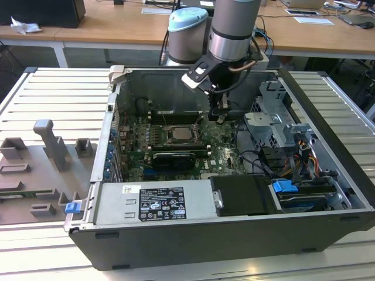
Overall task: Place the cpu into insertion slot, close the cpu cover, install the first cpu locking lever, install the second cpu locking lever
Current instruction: 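Close the cpu cover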
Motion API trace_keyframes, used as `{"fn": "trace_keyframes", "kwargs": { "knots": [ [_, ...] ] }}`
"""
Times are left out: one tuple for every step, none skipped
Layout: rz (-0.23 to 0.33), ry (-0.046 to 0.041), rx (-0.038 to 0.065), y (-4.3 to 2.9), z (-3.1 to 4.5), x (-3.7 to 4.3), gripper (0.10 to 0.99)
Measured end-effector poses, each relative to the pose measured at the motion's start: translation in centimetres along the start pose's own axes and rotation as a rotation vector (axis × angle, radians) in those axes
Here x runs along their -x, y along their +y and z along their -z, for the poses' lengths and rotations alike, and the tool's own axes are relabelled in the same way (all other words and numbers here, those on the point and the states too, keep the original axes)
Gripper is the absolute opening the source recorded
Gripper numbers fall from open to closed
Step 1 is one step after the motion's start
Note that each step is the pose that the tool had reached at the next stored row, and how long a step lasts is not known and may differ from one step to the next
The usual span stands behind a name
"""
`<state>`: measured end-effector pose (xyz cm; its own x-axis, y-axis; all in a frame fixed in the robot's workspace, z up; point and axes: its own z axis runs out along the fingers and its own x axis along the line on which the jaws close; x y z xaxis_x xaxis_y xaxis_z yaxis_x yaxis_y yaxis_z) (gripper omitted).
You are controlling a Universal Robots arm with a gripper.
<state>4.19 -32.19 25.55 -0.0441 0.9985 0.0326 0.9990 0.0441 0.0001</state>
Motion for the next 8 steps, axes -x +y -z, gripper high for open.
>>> {"fn": "trace_keyframes", "kwargs": {
  "knots": [
    [0.000,-0.0001,0.000,-0.07,0.00,0.00,0.106],
    [0.000,0.0000,0.000,-0.11,0.00,-0.01,0.106],
    [0.000,0.0000,0.000,-0.17,0.00,-0.01,0.106],
    [0.000,0.0001,0.000,-0.25,-0.01,-0.01,0.106],
    [0.000,0.0000,0.000,-0.31,-0.01,-0.02,0.106],
    [0.000,0.0000,0.000,-0.47,-0.01,-0.02,0.106],
    [0.000,0.0000,0.000,-0.57,-0.01,-0.03,0.106],
    [0.000,0.0000,0.000,-0.68,-0.01,-0.03,0.106]
  ]
}}
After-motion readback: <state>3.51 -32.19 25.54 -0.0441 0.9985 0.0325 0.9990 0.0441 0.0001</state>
